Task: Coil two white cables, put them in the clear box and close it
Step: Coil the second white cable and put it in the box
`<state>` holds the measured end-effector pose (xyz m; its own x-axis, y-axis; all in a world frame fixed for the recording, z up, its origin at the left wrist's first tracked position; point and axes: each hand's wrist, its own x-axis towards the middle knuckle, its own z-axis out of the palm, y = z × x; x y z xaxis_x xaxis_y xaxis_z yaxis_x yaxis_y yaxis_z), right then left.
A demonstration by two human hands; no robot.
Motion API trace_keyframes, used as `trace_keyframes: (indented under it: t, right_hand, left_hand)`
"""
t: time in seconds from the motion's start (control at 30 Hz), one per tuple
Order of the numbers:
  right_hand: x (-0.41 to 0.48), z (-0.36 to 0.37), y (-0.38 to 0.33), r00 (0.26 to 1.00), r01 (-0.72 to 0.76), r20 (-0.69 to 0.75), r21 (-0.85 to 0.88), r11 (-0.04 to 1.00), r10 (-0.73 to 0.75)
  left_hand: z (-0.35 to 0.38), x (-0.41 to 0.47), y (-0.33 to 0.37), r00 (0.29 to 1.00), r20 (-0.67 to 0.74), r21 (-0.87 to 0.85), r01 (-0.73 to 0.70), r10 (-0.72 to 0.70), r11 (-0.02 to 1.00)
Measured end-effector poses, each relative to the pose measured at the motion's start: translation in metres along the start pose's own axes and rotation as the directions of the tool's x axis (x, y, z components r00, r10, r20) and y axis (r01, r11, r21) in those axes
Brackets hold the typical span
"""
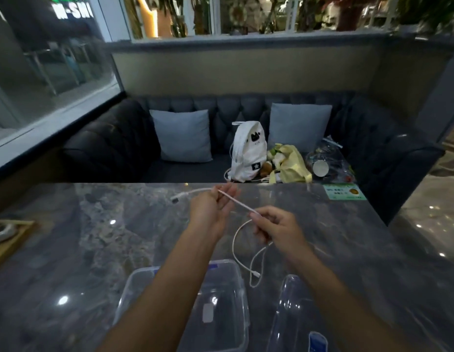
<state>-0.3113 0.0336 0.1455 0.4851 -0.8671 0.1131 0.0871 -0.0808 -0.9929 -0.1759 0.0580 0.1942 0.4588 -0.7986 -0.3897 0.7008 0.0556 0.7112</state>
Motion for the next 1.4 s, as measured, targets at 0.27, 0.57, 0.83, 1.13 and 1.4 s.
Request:
trace_keyframes:
  t: [0.27,0.57,0.83,1.13,1.4]
  right_hand:
    - [0.014,0.015,-0.019,0.988,0.153,0.06,-0.228,0.962,-0.142]
    - [0.022,0.035,-0.041,0.93,0.281,0.325,-0.336,0.899,-0.169]
    - [0.023,0.037,-0.04,0.951,0.253,0.244,-0.247,0.935,-0.192]
    - [0.025,0.022,-0.021,0.981,0.165,0.142,-0.256,0.953,-0.132]
    - [0.028,0.024,-0.022,0.998,0.054,0.026,-0.109,0.993,-0.051]
  left_hand:
    - [-0.066,-0.016,0.028,0.978,0.072,0.573,-0.203,0.198,0.794]
    - [-0.097,-0.021,0.046,0.824,0.545,0.832,-0.507,-0.158,0.225]
    - [-0.108,-0.028,0.05,0.797,0.58,0.74,-0.429,-0.17,0.517]
    - [-0.124,-0.03,0.081,0.821,0.537,0.333,-0.417,0.193,0.846]
    - [-0.138,-0.019,0.095,0.897,0.241,0.381,-0.438,0.369,0.814]
